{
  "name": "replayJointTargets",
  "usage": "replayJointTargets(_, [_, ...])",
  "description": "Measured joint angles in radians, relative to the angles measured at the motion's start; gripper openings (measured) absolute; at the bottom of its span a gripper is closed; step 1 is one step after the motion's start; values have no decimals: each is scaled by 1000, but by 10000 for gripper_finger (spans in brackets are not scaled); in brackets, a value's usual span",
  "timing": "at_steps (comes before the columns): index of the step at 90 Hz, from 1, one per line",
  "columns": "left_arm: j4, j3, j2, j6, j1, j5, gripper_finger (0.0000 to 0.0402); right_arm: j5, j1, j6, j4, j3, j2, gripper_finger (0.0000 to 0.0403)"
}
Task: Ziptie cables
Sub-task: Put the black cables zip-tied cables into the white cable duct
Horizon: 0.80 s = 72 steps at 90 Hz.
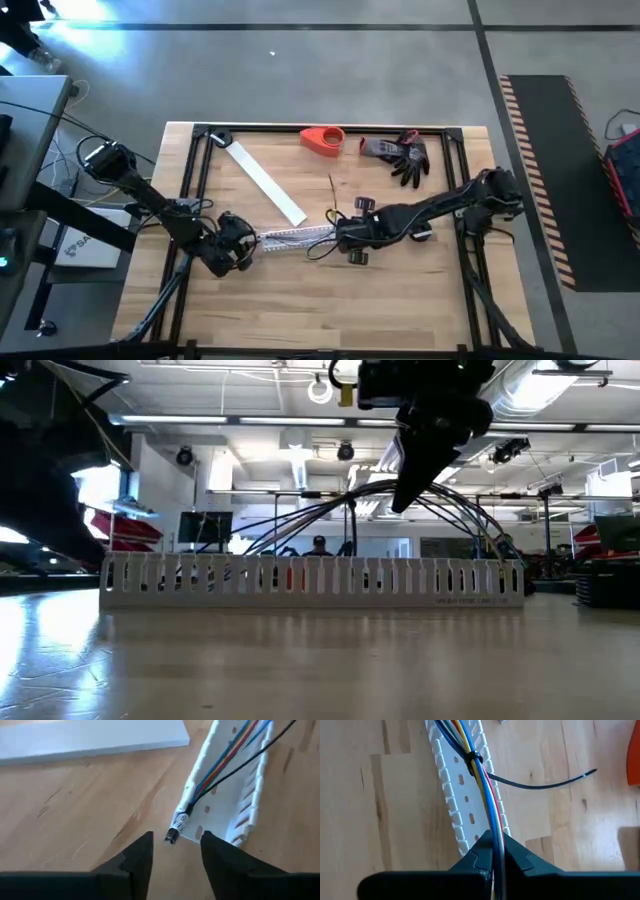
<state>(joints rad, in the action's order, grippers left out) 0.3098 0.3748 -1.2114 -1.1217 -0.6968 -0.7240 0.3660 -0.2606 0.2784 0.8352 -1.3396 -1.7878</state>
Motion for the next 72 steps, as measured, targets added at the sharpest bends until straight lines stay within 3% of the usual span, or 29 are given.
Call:
replayJointTargets(29, [-18, 0, 0, 4, 0, -2, 127, -11, 44, -30, 202, 0, 0, 0])
replayJointTargets(72, [-34, 0, 0, -1, 0, -5, 120, -85, 110, -207, 170, 0, -55, 23])
